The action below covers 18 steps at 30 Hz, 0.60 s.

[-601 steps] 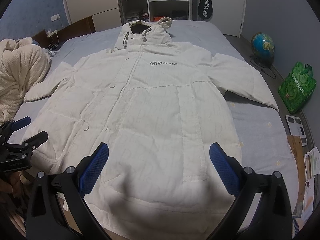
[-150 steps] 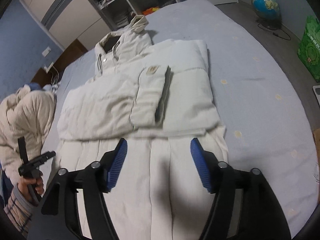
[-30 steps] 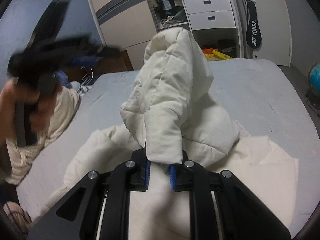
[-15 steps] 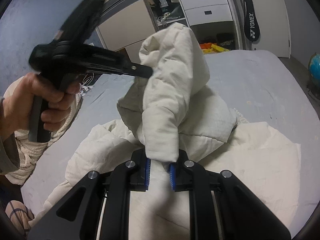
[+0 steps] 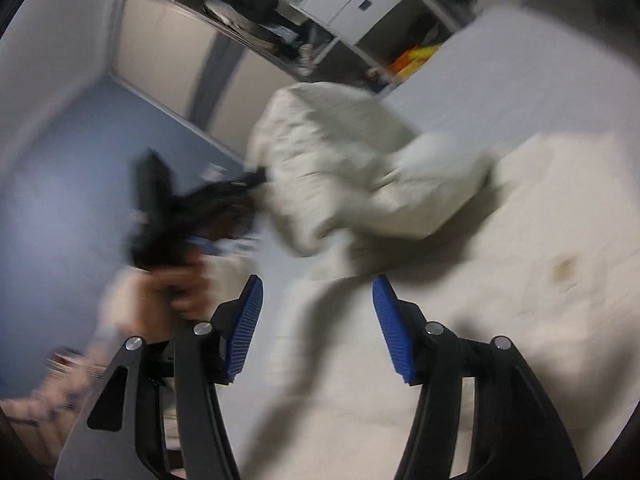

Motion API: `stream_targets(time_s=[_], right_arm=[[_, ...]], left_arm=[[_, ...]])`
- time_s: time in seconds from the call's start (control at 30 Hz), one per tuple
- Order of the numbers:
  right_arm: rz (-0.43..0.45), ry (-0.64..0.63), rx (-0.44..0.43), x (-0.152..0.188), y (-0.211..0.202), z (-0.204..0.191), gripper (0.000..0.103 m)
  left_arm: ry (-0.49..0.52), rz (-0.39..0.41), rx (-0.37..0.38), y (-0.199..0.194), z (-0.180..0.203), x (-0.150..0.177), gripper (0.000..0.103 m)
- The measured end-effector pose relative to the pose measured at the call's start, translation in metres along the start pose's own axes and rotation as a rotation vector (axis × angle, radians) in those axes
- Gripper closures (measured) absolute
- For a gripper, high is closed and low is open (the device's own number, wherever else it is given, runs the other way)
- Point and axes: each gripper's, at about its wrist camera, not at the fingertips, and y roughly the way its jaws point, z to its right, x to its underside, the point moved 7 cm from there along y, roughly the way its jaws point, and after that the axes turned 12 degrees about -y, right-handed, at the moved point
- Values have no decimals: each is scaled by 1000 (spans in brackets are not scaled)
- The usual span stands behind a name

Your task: Fold large clothes

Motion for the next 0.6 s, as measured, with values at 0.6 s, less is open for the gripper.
stream_targets(time_s=[0.6], right_arm=[[59, 617, -290, -38, 35, 13, 29]], left_arm=[[40, 29, 10, -17, 5, 20, 96]])
